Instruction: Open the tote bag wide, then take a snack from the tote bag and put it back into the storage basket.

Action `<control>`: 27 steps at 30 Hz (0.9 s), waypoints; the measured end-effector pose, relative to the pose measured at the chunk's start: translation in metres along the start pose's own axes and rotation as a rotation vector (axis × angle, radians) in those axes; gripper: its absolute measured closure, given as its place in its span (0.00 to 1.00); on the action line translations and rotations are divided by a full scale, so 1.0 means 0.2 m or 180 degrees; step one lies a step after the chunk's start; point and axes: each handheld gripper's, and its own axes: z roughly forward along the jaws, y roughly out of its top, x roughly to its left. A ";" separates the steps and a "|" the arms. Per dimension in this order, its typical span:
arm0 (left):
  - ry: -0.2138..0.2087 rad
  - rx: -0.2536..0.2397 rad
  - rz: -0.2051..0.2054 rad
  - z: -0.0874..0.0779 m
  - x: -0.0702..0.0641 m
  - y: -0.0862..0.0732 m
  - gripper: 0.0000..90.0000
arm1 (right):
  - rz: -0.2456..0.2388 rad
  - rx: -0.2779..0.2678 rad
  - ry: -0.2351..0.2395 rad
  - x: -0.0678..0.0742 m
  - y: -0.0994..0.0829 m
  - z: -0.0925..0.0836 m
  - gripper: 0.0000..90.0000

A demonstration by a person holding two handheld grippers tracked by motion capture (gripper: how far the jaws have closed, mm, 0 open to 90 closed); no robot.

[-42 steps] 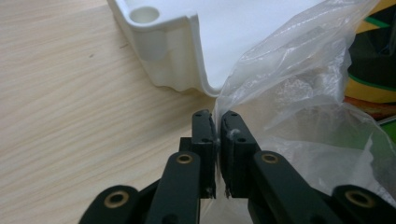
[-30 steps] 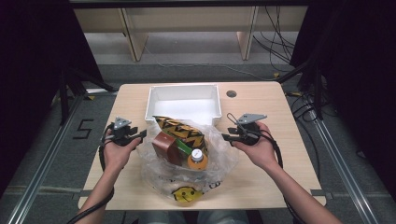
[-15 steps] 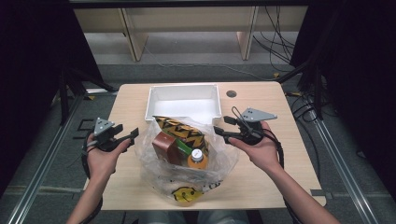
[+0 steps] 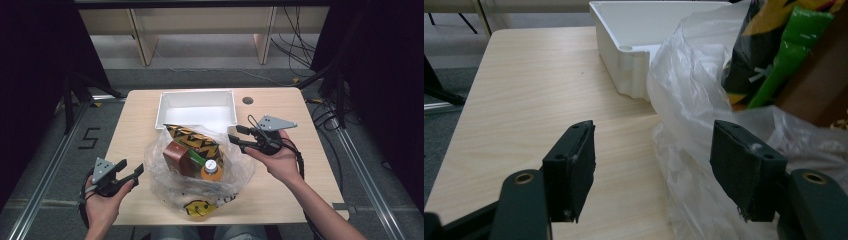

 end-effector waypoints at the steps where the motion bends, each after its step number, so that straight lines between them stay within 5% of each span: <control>1: 0.0004 -0.0033 0.0003 -0.01 -0.01 0.00 0.39 | -0.0078 -0.0007 -0.0057 0.00 0.00 0.01 0.62; 16: 0.0031 -0.0111 0.0128 0.00 -0.03 0.01 0.39 | -0.0008 0.0013 0.0060 0.06 0.00 -0.01 0.63; 18: 0.0030 -0.0117 0.0115 0.00 -0.03 0.02 0.39 | -0.0117 -0.0003 0.0063 0.05 0.00 0.00 0.62; 23: 0.0015 -0.0108 0.0124 0.01 -0.03 0.02 0.39 | -0.0005 -0.0070 0.0187 0.09 0.01 0.02 0.60; 27: 0.0012 -0.0119 0.0120 0.00 -0.04 0.02 0.39 | -0.0161 -0.0127 0.0276 0.12 0.02 0.02 0.60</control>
